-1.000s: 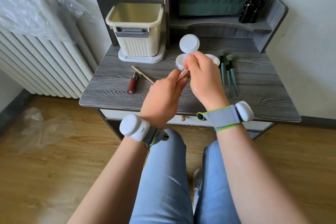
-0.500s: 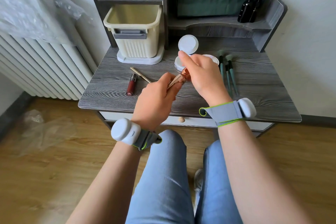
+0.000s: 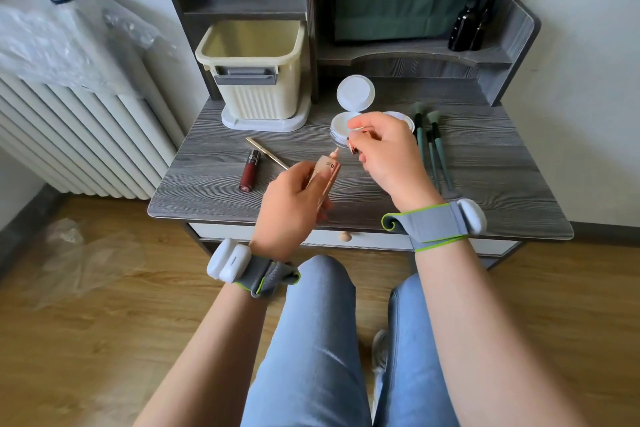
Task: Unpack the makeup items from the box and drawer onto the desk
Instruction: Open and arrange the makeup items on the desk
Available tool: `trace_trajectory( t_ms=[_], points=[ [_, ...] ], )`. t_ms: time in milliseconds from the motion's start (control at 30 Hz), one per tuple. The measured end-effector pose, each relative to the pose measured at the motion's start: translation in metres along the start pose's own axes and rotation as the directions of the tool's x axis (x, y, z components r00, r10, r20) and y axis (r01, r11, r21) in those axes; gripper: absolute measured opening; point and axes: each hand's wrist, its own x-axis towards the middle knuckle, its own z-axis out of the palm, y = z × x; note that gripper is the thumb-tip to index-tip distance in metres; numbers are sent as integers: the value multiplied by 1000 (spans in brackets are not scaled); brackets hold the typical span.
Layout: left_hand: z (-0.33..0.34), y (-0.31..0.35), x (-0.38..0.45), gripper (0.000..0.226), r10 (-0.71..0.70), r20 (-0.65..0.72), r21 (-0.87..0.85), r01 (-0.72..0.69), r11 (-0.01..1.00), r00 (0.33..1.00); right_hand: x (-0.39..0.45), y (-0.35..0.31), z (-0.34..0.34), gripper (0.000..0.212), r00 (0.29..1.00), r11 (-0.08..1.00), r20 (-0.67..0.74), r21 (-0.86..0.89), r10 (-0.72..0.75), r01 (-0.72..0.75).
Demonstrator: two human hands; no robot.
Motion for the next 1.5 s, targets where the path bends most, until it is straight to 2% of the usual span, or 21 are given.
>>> trace_trajectory(
  t_ms=[67,200,367,533,700,767,1067,1367,1500],
  points=[
    [-1,-2,5,33,0,-54,37,2,999,999,1,0,-2,21,999,999,-36,44,-27,28],
    [-3,2,23,19,-11,-138,79,22,997,990,3,4,-1,14,993,997,-116,70,-31,40],
    [1,1,40,26,51,-215,267,9,964,975,1,20,7,16,984,995,-178,102,22,-4],
    [9,-1,56,35,6,-216,342,70,937,976,0,26,16,25,984,996,-175,86,35,-20],
    [16,-8,65,32,-13,-240,376,105,920,971,0,30,28,25,983,1000,-186,16,4,-1],
    [16,-9,64,26,9,-255,422,102,901,967,-1,32,33,24,982,1000,-191,-11,1,-4],
    [17,-15,67,41,81,-300,482,77,872,951,-4,40,49,25,976,998,-218,-67,-13,-1],
    [11,-15,63,31,74,-268,462,61,885,961,-7,40,54,22,979,986,-203,-166,-28,-7],
    [5,-15,59,20,104,-269,497,45,867,958,-10,39,55,35,979,990,-202,-141,-6,-23]
  ],
)
